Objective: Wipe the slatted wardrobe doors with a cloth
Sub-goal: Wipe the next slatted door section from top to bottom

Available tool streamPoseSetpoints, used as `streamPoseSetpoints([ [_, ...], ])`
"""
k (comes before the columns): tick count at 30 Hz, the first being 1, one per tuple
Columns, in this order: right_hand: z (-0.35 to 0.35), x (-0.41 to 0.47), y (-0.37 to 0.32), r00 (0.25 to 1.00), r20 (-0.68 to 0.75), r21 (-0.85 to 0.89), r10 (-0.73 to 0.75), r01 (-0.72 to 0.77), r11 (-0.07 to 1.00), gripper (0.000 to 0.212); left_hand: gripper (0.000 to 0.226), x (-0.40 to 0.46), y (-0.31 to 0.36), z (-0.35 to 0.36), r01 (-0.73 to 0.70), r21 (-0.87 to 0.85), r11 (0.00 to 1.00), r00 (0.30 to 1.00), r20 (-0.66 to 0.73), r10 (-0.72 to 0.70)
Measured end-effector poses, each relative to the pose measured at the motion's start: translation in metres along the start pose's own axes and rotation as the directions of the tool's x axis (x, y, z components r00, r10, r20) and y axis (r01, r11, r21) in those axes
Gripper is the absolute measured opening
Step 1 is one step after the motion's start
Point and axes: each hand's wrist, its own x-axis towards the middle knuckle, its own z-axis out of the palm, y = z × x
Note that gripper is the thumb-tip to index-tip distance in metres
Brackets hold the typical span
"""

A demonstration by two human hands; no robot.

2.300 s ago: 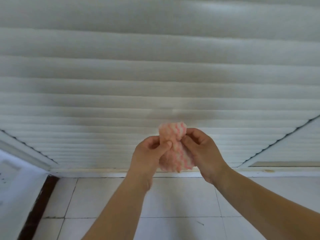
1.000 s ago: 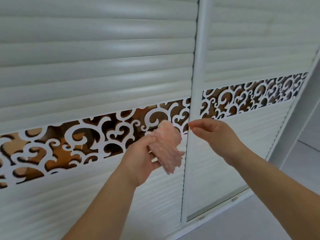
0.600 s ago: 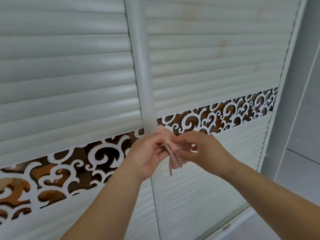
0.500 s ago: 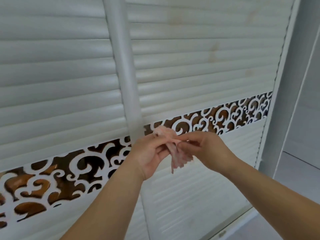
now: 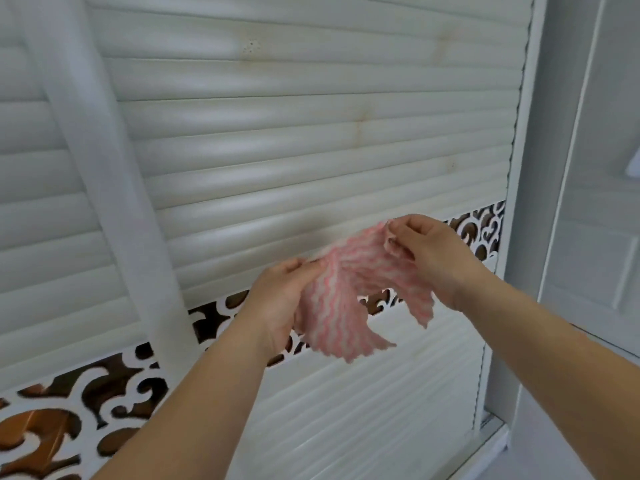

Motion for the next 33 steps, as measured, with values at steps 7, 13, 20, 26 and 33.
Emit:
streamPoseSetpoints([
  [7, -0.004, 0.062, -0.017, 0.987, -0.054, -0.225, -0.153, 0.137, 0.965, 0.003, 0.038, 0.051, 0.022, 0.009, 0.165, -0.13, 0.978, 0.973, 0.181, -0.141],
  [13, -0.009, 0.077, -0.025, 0.963, -0.091, -0.421, -0.254, 0.194, 0.886, 0.013, 0.031, 0.077, 0.038, 0.021, 0.165, -0.27, 0.949, 0.972, 0.208, -0.109],
  [20, -0.012, 0.086, -0.033, 0.966, 0.232, -0.276, -0.11, 0.174, 0.945, 0.036, 0.02, 0.092, 0.058, 0.042, 0.0, -0.264, 0.965, 0.974, 0.217, 0.059],
  [26, -0.026, 0.123, -0.066, 0.942, 0.222, -0.194, -0.251, 0.295, 0.936, 0.02, 0.007, 0.105, 0.095, 0.061, -0.445, 0.153, 0.882, 0.88, -0.108, 0.463],
  [33, -0.043, 0.169, -0.117, 0.829, 0.367, -0.023, -0.422, 0.461, 0.887, 0.026, 0.034, 0.125, 0.146, 0.063, -0.481, 0.227, 0.847, 0.876, 0.083, 0.475],
])
